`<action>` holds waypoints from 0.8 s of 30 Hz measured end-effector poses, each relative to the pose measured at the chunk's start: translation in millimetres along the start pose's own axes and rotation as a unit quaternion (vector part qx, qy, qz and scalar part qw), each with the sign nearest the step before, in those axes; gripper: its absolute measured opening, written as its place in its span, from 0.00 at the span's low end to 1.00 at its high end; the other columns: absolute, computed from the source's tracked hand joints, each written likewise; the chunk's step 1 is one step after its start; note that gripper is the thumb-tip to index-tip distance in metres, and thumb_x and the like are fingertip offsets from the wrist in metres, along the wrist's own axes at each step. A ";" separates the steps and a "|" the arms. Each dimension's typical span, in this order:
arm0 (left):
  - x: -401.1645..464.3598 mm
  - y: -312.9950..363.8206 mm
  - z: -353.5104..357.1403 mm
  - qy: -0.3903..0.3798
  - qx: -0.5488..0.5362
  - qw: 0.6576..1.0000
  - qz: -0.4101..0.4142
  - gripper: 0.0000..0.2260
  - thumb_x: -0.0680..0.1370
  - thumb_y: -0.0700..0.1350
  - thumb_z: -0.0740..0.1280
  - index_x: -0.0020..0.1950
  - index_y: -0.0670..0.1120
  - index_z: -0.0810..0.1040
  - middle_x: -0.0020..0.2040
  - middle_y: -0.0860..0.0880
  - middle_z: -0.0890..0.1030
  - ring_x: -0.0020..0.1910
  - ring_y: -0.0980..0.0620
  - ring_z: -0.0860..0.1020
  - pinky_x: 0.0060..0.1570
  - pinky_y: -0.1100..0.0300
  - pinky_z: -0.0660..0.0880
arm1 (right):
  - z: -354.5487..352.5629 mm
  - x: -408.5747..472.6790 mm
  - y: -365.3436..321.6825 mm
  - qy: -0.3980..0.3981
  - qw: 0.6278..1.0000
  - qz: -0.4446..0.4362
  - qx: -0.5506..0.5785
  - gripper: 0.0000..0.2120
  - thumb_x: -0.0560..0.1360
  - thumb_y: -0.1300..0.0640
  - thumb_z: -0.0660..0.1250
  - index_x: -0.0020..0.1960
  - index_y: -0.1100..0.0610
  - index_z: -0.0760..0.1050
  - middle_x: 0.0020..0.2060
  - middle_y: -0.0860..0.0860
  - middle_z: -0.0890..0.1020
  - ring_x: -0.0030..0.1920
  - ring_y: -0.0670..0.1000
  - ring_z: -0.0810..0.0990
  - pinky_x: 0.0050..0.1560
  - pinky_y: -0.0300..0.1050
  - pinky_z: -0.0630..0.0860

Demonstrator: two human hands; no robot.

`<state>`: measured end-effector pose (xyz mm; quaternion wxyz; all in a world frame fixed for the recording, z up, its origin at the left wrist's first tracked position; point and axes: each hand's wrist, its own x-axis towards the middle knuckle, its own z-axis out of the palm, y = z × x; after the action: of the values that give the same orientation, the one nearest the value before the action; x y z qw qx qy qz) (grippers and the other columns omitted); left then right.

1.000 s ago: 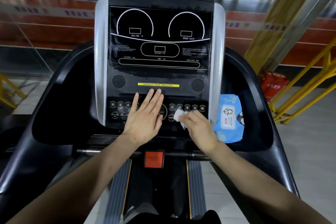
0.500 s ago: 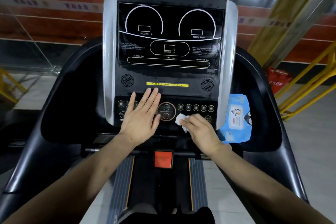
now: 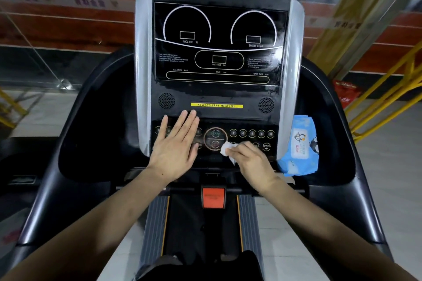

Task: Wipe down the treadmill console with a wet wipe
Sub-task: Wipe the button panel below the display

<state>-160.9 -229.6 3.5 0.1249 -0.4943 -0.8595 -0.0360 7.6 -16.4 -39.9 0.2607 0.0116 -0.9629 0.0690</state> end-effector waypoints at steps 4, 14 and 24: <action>-5.1 -12.6 -1.5 0.000 -0.008 1.000 -0.005 0.31 0.85 0.56 0.48 0.85 0.45 0.47 0.87 0.48 0.46 0.85 0.49 0.42 0.82 0.36 0.43 | -6.9 36.5 5.0 0.038 0.995 0.092 0.006 0.21 0.68 0.73 0.76 0.58 0.59 0.84 0.45 0.52 0.81 0.45 0.56 0.77 0.43 0.49 0.81; -18.4 -40.8 -0.5 -0.005 -0.018 1.000 -0.012 0.30 0.85 0.56 0.46 0.86 0.45 0.48 0.87 0.49 0.46 0.85 0.47 0.42 0.81 0.34 0.43 | 11.2 27.4 -27.9 0.006 1.000 -0.004 -0.009 0.14 0.75 0.70 0.69 0.58 0.61 0.84 0.47 0.53 0.83 0.46 0.57 0.80 0.49 0.51 0.82; -18.4 -52.3 -2.3 -0.041 -0.035 0.999 -0.009 0.29 0.85 0.57 0.45 0.85 0.49 0.44 0.86 0.53 0.42 0.85 0.47 0.37 0.75 0.21 0.44 | 29.1 41.9 -55.0 0.054 0.997 0.063 0.002 0.15 0.74 0.71 0.72 0.59 0.61 0.84 0.46 0.53 0.83 0.45 0.55 0.77 0.46 0.50 0.80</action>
<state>-196.6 -272.1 4.3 0.0718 -0.4915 -0.8667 -0.0466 -40.0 -74.4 -36.6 0.3075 -0.0519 -0.9461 0.0878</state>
